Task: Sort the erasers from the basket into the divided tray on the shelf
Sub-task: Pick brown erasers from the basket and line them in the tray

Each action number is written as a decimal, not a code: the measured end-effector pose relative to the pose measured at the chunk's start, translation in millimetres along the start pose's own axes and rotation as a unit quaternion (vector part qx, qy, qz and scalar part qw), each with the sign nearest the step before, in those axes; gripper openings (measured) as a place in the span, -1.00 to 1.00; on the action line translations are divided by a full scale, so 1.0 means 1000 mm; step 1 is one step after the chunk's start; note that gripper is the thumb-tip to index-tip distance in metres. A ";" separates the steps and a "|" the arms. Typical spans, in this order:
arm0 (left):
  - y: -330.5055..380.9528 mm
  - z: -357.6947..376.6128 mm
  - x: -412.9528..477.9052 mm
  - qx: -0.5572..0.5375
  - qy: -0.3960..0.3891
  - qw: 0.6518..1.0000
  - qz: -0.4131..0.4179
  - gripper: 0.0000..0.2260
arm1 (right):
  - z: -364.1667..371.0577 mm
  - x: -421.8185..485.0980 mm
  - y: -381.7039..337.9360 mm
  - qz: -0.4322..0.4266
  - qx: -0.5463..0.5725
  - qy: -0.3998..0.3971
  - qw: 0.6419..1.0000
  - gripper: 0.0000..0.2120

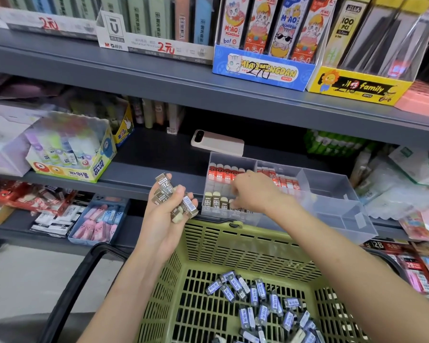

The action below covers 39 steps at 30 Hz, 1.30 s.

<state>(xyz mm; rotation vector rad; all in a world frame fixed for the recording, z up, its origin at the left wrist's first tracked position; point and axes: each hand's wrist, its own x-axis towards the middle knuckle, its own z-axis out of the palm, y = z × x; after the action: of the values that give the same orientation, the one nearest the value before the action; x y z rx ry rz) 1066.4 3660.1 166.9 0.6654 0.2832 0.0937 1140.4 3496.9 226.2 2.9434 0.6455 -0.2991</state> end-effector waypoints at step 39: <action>-0.001 0.007 -0.008 0.020 -0.081 0.996 0.044 -0.62 | 0.012 -0.043 -0.060 -0.019 0.394 0.157 0.906 -0.91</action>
<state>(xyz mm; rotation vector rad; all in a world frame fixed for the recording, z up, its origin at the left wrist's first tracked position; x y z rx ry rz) 1061.2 3654.2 173.5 0.7218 0.0998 0.1182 1074.1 3532.0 219.5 3.8148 0.7580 -0.0926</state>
